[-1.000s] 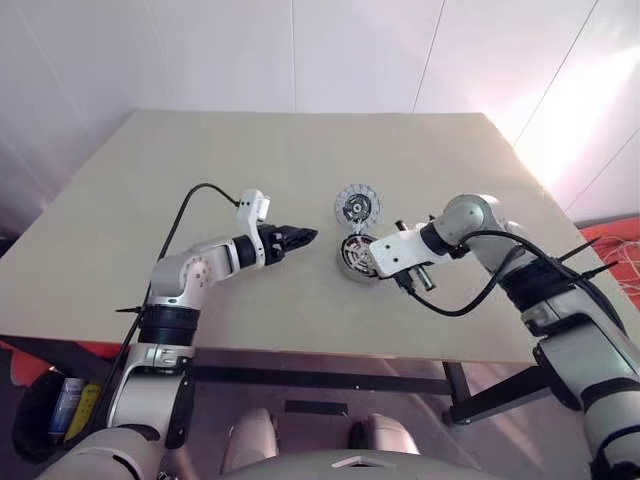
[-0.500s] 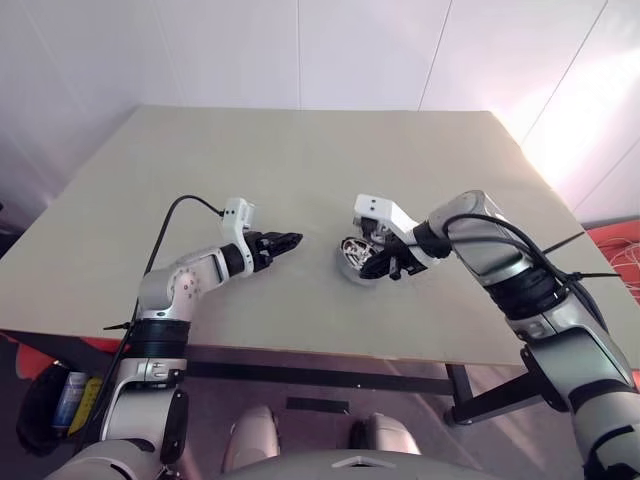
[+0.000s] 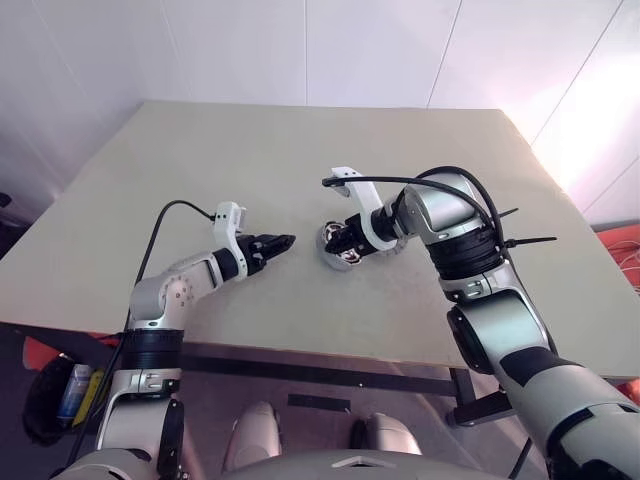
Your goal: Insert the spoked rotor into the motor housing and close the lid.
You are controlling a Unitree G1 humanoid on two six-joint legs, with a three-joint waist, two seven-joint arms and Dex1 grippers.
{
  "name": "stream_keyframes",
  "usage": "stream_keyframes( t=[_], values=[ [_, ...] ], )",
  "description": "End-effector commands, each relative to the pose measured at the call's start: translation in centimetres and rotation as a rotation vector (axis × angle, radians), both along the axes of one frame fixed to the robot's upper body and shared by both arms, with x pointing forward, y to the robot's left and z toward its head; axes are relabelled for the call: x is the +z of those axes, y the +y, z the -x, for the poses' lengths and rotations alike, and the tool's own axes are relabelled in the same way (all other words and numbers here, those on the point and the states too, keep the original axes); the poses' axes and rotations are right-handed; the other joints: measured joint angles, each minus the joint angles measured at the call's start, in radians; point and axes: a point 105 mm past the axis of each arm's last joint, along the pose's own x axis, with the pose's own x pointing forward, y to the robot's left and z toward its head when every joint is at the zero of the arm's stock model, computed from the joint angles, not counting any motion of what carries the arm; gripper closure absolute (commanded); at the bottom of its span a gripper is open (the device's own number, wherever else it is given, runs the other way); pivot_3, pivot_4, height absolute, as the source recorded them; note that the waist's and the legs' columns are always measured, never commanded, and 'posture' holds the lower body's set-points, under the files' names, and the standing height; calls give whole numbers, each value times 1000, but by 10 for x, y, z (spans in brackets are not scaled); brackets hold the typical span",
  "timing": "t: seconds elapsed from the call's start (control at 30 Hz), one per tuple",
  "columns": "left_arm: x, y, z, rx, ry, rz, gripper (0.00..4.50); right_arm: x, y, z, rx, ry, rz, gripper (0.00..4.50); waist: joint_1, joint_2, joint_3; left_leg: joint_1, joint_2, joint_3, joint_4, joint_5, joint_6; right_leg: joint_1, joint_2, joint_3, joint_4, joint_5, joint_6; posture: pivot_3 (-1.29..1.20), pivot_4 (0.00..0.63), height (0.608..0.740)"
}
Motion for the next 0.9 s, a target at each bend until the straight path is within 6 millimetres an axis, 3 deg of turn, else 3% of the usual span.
stream_keyframes(
  t=[0.03,0.37,0.63,0.9],
  values=[
    [15,7,0,15,-58,6,1441,5,-7,-15,-140,-18,-8,4424,-1,0,0,1,0,0,0,0,-1,0,0,0,0,0,0,0,0,740],
    [15,7,0,28,-60,4,1441,8,3,-31,-451,-7,-29,4424,-3,0,0,7,-1,0,-6,7,-11,2,0,2,2,-3,6,0,0,740],
    [17,9,-1,36,-67,1,1441,6,22,-23,-451,15,-78,4424,2,0,0,10,-3,-1,-20,12,-20,2,1,3,0,-2,9,0,0,740],
    [18,13,-2,47,-71,-4,1441,10,23,-21,-378,-34,-40,1810,-4,0,0,10,-3,-1,-21,12,-20,1,2,3,0,-1,10,0,0,740]
  ],
)
